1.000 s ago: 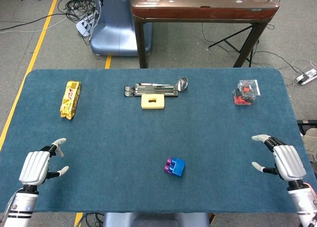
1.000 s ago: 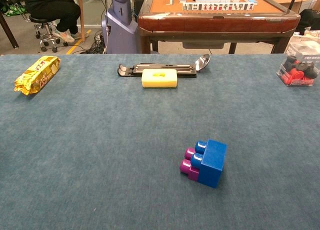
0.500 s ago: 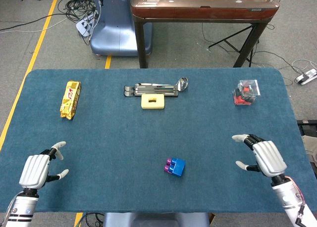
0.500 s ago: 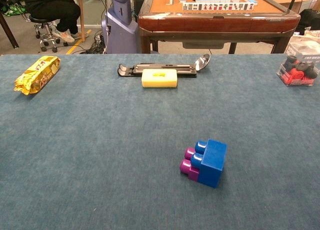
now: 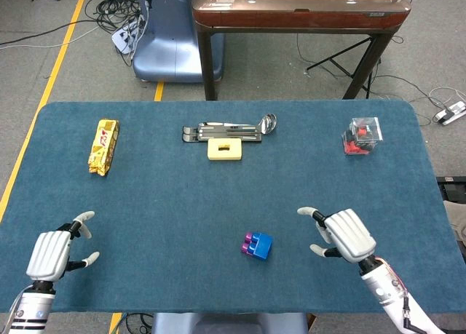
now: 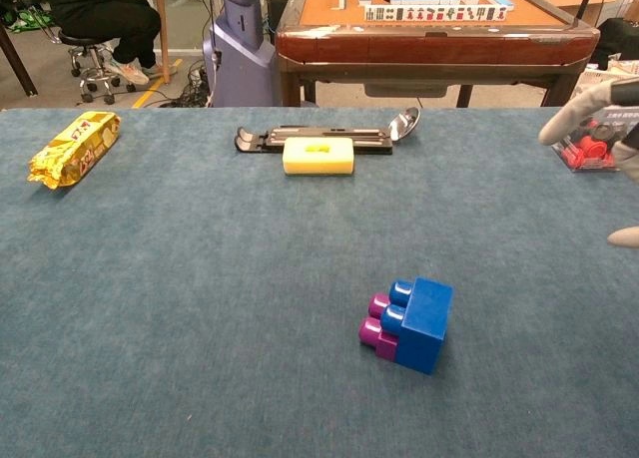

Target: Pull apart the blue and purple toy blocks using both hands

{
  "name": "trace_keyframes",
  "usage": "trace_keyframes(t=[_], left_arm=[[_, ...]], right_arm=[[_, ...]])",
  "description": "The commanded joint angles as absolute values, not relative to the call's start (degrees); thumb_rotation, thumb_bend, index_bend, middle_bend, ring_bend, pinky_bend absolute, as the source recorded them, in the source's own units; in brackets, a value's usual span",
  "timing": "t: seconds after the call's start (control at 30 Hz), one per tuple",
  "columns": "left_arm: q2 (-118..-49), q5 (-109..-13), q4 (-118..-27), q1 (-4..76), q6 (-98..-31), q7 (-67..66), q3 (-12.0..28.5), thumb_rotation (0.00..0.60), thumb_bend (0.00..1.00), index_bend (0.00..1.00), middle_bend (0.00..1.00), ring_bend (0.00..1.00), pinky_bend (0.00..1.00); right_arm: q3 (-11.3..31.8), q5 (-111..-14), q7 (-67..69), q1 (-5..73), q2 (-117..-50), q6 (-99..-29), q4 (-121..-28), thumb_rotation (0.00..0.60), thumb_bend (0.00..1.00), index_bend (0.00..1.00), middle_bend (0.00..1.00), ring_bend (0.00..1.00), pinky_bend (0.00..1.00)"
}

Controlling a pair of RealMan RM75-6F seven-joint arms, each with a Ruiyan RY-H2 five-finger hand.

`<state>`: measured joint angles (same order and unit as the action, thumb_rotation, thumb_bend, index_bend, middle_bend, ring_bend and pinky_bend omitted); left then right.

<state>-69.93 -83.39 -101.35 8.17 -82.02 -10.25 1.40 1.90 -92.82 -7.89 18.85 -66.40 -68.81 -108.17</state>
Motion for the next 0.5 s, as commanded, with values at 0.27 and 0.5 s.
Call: trace_keyframes(t=[0.27,0.5], left_arm=[[-69.89,-83.59,-101.05,7.89,-81.81,-9.98,1.04,0.600,0.02,0.26,0.49,0.46,0.74],[-69.81,-83.70,-101.10,7.96,-81.59,-10.01,1.09,0.600,0.02,0.26,0.49,0.46,0.74]], right_arm=[[3.42,-89.35,-21.13,24.34,-75.23,-61.77,-111.43,0.600,0.00,0.17,0.98,0.96,0.97],[3.92,-86.82,-25.26,26.63,-78.96,-59.45,-110.79,0.600,0.00,0.16,0.99,0.97,0.97]])
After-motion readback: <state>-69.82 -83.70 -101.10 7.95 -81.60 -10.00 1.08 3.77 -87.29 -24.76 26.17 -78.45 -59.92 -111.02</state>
